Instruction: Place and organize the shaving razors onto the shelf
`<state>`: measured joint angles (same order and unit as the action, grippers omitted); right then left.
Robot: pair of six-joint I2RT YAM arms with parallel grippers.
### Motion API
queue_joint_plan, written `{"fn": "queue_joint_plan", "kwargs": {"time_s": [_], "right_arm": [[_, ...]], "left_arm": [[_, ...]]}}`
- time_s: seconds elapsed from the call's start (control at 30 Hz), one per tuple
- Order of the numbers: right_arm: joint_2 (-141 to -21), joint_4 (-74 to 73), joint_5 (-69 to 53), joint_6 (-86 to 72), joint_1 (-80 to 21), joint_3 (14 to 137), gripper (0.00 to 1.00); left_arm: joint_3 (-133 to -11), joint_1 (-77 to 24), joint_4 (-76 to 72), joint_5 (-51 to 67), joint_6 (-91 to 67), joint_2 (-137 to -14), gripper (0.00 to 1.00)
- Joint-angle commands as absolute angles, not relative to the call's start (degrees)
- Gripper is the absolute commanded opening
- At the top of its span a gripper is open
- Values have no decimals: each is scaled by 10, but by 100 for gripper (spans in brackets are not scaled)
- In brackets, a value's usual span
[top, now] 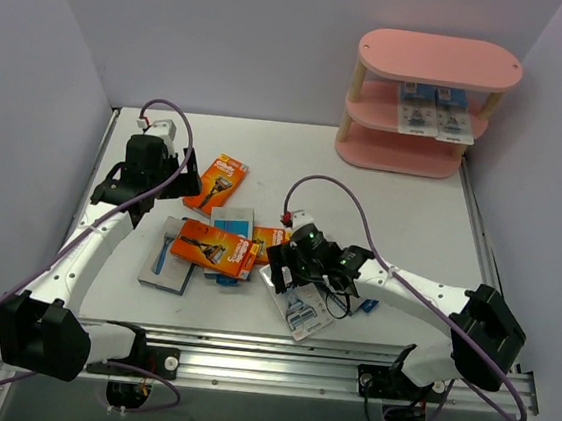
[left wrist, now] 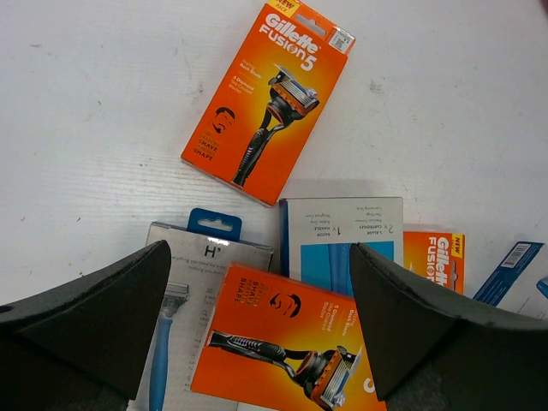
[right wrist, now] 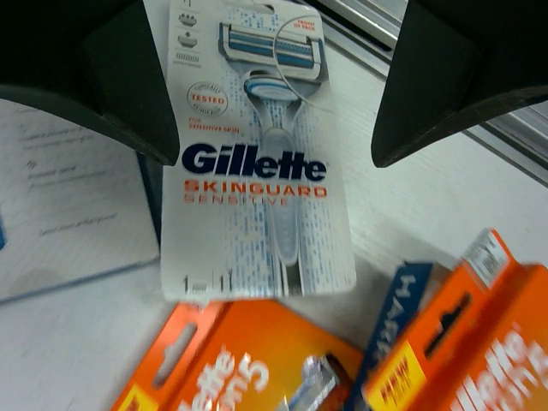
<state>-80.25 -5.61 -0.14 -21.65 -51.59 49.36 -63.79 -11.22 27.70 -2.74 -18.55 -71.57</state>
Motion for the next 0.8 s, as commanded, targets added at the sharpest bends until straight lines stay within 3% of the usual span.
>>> {"fn": "queue_joint_plan", "kwargs": {"time_s": [0.0, 0.1, 0.77], "right_arm": [[-799, -79, 24, -248, -546, 470, 92], [-809, -104, 71, -262, -573, 471, 100], [-937, -169, 206, -293, -651, 535, 100]], "left_arm": [[-664, -109, 279, -34, -174, -715, 94], [-669, -108, 286, -38, -173, -714, 94], [-666, -109, 283, -11, -175, -700, 94]]}}
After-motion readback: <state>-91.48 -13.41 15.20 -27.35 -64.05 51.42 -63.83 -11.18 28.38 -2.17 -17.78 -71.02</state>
